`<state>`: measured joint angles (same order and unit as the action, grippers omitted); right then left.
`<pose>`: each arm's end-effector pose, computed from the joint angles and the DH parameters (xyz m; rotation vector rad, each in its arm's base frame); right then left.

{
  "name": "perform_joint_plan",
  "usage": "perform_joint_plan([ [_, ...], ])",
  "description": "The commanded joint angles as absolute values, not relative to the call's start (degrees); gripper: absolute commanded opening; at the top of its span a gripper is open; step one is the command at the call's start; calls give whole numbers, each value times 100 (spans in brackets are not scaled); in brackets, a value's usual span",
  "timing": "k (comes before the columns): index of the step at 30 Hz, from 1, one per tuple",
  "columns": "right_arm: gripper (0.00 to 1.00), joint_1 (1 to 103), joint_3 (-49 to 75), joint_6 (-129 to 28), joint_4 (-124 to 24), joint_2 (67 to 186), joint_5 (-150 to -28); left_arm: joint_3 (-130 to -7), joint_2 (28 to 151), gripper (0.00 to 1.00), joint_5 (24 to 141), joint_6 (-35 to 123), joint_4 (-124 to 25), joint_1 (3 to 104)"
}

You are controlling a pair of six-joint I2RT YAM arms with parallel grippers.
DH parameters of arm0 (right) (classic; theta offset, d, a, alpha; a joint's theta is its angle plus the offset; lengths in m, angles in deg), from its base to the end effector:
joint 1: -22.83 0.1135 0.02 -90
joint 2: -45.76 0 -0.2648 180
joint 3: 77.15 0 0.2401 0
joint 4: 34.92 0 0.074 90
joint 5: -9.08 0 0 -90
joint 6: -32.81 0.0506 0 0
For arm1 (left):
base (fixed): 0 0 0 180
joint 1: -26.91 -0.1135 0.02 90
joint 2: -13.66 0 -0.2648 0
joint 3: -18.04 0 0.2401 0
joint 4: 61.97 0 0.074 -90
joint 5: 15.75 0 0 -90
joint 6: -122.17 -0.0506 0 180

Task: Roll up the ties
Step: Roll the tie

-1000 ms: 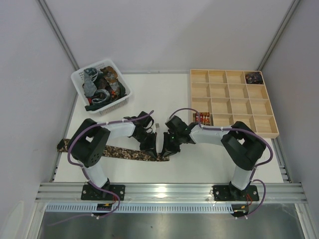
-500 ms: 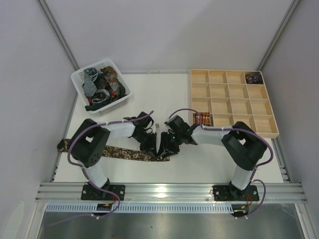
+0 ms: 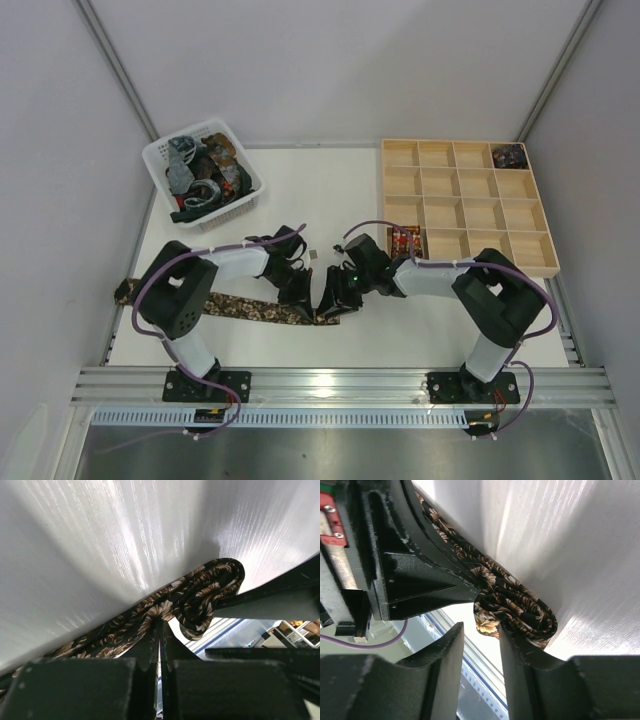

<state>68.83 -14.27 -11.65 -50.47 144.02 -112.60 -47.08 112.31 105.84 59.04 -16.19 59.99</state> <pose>0.2084 0.2541 0.1457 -0.2908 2.7767 1.2560 0.2216 -0.1760 0.1276 -0.2340 -2.8955 0.8473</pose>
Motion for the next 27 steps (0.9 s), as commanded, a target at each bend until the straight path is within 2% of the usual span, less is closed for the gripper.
perform_joint_plan([
  [1,39,6819,-1556,-1105,-4641,14270,-11422,-4688,10902,0,10510,5889,-1525,5934],
  [5,30,6819,-1662,-1034,-4412,14279,-11458,-4696,10788,0,10501,5906,-1428,5917],
  [12,22,6792,-1741,-1034,-4253,14341,-11493,-4732,10559,0,10475,5898,-1235,5881],
  [19,5,6766,-1741,-1035,-4227,14630,-11493,-4846,10427,0,10729,6047,-1296,5873],
  [27,1,6740,-1741,-999,-4174,14710,-11458,-4767,10532,0,11212,6416,-1805,5881],
])
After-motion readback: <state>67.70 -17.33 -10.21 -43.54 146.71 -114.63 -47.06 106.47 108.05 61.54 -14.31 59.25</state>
